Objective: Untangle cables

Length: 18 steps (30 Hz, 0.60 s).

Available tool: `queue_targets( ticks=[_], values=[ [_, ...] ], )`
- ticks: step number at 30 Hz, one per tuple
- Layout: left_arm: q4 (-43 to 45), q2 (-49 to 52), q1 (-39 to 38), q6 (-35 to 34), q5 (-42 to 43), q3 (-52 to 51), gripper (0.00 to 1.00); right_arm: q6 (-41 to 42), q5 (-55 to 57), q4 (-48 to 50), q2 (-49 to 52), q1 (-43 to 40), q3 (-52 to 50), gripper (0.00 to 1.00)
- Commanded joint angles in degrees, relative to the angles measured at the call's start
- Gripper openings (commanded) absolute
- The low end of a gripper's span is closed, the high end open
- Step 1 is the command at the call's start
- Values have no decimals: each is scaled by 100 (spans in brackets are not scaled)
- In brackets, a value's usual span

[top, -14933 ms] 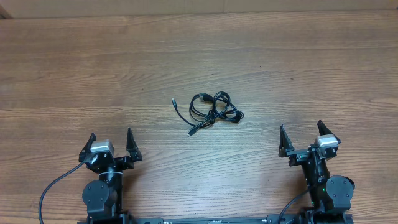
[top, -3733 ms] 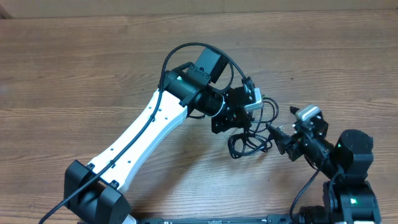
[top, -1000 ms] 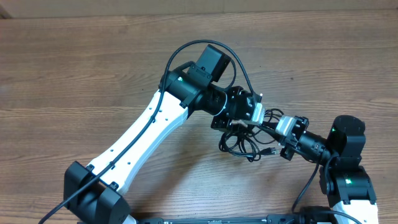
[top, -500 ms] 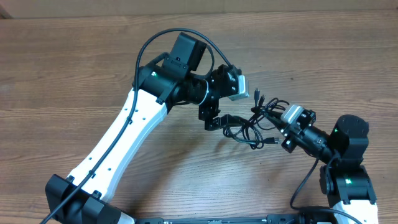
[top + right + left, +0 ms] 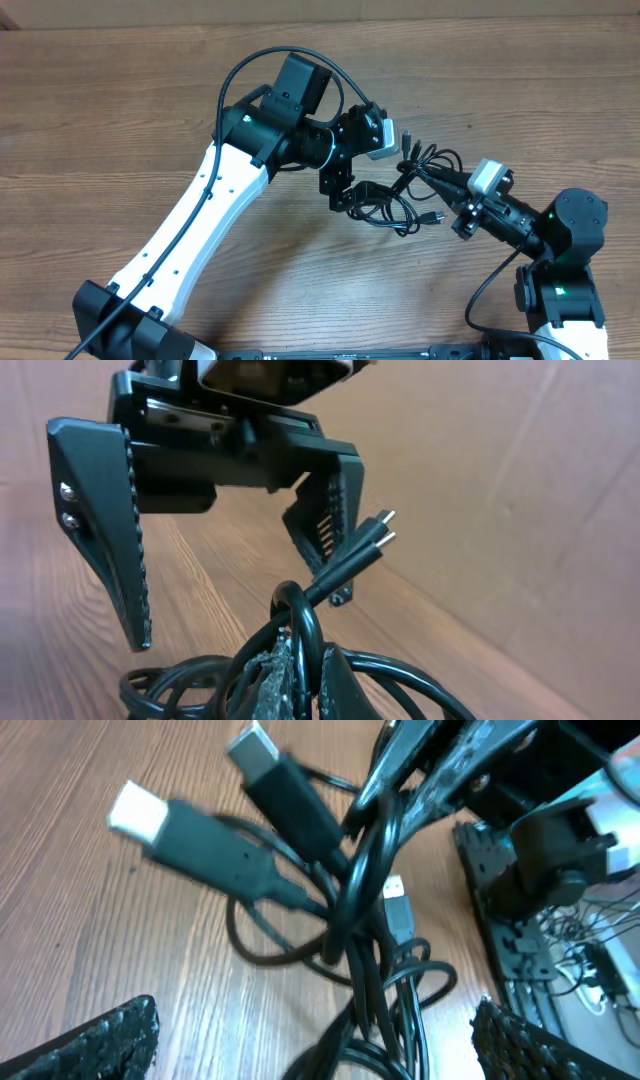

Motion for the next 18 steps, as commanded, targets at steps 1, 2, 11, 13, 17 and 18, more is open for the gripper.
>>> queue_targets(
  ticks=[1,2,11,13,17,18],
  values=[
    [122,-109,-7,-72,616,136,100,203,-205,76,-26,26,160,4],
    [177,-109,-9,-72,682,136,100,201,-247,76,-26,26,160,4],
    [332,-109,-57,-72,975,138,71,199,-393,76,-26,26,160,4],
    [330,-109,-57,-72,975,136,45,199,-393,76,-26,26,160,4],
    [330,-109,-57,-72,973,138,23,199,-393,76,-26,26,160,4],
    [330,-109,-57,-72,973,136,15,199,-393,76,-26,26,160,4]
  ],
)
